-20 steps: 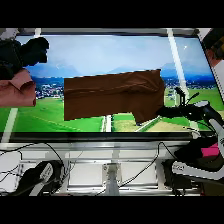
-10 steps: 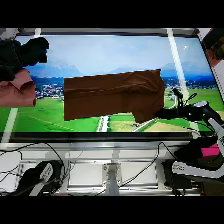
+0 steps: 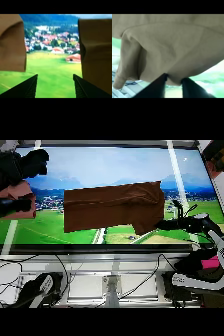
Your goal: Fold the clothes and pants, and hang the long-sleeved shirts on hangers.
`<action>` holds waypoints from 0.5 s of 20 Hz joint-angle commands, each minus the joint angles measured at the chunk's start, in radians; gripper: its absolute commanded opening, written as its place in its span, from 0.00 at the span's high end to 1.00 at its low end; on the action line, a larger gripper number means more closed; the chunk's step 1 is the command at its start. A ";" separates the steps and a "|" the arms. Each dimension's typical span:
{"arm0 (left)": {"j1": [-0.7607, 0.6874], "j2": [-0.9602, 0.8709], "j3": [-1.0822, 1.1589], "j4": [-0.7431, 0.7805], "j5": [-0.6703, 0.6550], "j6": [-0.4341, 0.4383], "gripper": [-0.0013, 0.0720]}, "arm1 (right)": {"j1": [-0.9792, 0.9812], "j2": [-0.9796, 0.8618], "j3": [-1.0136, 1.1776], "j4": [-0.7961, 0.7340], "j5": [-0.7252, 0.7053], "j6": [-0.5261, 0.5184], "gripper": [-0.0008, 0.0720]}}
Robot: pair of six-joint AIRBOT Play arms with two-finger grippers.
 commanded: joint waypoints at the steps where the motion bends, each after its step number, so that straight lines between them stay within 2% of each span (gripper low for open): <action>1: 0.001 0.000 -0.091 -0.001 0.001 0.000 0.33 | 0.001 0.000 0.001 0.018 -0.009 -0.006 0.87; 2: 0.001 0.000 -0.114 -0.002 0.000 0.000 0.33 | 0.001 0.000 0.001 0.018 -0.010 -0.006 0.96; 7: 0.018 -0.001 -0.269 -0.121 0.002 0.005 0.32 | 0.001 0.000 0.001 0.018 -0.010 -0.005 0.96; 10: 0.071 -0.018 -0.345 -0.322 0.000 0.049 0.32 | 0.001 0.000 0.001 0.017 -0.009 -0.005 0.96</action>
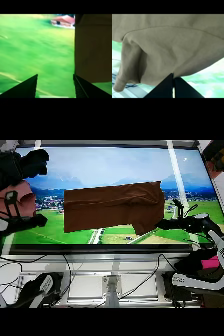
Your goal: Fold the clothes and pants, and hang the long-sleeved shirts on hangers.
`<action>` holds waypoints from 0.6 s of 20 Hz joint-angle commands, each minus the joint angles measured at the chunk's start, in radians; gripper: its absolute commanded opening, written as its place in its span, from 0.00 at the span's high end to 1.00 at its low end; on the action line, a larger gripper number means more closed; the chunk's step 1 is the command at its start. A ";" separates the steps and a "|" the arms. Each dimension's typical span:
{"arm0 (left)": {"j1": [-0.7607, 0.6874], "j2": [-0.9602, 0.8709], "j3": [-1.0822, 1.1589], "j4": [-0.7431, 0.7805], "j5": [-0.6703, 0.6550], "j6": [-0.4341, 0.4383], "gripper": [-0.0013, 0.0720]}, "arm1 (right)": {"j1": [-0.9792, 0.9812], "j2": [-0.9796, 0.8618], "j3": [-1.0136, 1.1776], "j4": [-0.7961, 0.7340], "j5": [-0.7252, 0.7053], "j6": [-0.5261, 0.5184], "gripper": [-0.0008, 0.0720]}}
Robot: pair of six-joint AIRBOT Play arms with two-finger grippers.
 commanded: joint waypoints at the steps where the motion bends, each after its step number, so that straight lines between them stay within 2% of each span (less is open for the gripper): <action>1: 0.050 -0.025 -0.087 -0.224 -0.003 0.069 0.32 | 0.001 0.000 0.001 0.001 0.000 0.000 0.96; 4: 0.056 -0.112 -0.093 -0.252 -0.039 0.109 0.32 | 0.001 0.000 0.001 0.000 0.000 0.000 0.96; 6: 0.056 -0.190 -0.093 -0.274 -0.082 0.175 0.32 | 0.001 0.000 0.001 0.000 0.000 0.000 0.96; 10: 0.056 -0.328 -0.093 -0.431 -0.086 0.349 0.32 | 0.001 0.000 0.001 0.000 -0.001 0.000 0.96; 12: 0.056 -0.389 -0.093 -0.409 -0.087 0.356 0.32 | 0.001 0.000 0.001 0.000 -0.001 0.000 0.96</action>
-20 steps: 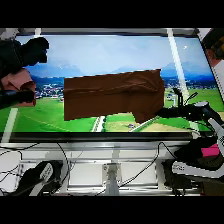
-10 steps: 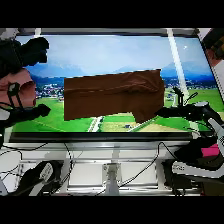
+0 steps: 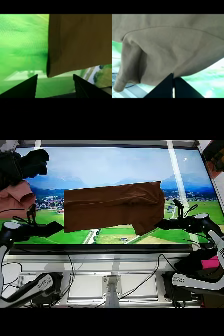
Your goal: Fold the clothes and pants, and hang the long-sleeved shirts on hangers.
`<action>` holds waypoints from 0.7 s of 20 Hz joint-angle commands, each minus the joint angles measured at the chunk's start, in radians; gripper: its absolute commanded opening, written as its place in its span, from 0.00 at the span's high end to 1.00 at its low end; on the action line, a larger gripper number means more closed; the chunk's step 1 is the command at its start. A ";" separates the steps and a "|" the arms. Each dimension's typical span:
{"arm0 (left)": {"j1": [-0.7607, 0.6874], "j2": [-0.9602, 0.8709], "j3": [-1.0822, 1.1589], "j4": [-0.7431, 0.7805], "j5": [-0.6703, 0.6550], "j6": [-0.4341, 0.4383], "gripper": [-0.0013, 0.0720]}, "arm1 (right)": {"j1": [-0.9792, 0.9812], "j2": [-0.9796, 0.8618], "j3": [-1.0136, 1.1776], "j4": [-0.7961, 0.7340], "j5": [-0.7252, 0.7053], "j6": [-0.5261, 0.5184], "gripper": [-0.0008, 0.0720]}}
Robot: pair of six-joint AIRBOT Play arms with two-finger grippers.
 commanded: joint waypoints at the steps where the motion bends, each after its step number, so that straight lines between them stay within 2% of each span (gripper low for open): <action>1: 0.001 -0.111 -0.002 -0.028 -0.015 0.097 0.32 | 0.001 0.000 0.001 0.000 0.000 0.000 0.96; 8: 0.000 -0.165 -0.002 -0.038 -0.010 0.189 0.35 | 0.001 0.000 0.001 0.000 0.000 0.002 0.96; 9: 0.000 -0.165 -0.002 -0.038 -0.010 0.190 0.40 | 0.001 0.000 0.001 0.000 0.000 0.002 0.96; 10: 0.000 -0.165 -0.002 -0.038 -0.010 0.201 0.55 | 0.001 0.000 0.001 0.001 0.000 0.003 0.96; 11: 0.000 -0.165 -0.002 -0.038 -0.010 0.217 0.65 | 0.001 0.001 0.001 0.001 0.000 0.004 0.96; 12: 0.000 -0.165 -0.002 -0.039 -0.010 0.224 0.69 | 0.001 0.001 0.001 0.001 0.001 0.005 0.96; 14: 0.000 -0.165 -0.002 -0.041 0.006 0.226 0.69 | 0.001 0.001 0.001 0.001 0.000 0.004 0.96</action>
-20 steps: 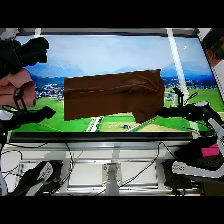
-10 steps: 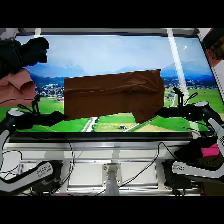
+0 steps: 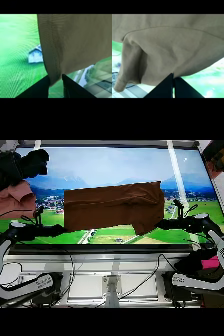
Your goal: Fold the clothes and pants, and hang the long-sleeved shirts on hangers.
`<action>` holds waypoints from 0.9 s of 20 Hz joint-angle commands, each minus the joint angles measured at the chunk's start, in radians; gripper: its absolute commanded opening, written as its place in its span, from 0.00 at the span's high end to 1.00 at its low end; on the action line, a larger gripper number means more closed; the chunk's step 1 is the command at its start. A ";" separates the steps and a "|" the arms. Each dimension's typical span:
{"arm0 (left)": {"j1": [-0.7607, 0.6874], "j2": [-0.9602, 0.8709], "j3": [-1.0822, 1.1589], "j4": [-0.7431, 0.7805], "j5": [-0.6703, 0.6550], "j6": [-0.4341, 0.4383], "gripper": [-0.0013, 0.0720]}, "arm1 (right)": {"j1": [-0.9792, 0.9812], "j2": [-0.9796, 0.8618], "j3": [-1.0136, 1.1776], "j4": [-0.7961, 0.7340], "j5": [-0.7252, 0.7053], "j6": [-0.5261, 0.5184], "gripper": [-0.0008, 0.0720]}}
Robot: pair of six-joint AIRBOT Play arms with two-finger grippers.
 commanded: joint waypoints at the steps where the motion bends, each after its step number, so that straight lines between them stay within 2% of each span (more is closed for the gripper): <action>1: 0.000 -0.002 0.000 -0.003 0.026 0.023 0.70 | 0.001 0.001 0.001 0.001 0.000 0.002 0.96; 5: 0.000 -0.002 0.000 -0.051 0.035 0.023 0.71 | 0.001 0.001 0.001 0.001 0.001 0.002 0.96; 6: 0.000 -0.002 0.000 -0.060 0.035 0.023 0.90 | 0.001 0.001 0.001 0.001 0.001 0.002 0.96; 7: 0.000 -0.002 0.000 -0.067 0.032 0.023 0.95 | 0.001 0.001 0.001 0.003 0.004 0.002 0.96; 10: 0.002 0.001 0.020 -0.080 -0.038 0.023 0.95 | 0.001 0.003 0.008 0.011 0.043 0.002 0.96; 14: 0.002 0.016 0.126 -0.080 -0.213 0.023 0.95 | 0.000 0.022 0.052 0.026 0.174 0.002 0.96; 18: 0.002 0.043 0.266 -0.085 -0.314 0.018 0.95 | 0.000 0.052 0.092 0.126 0.254 0.001 0.96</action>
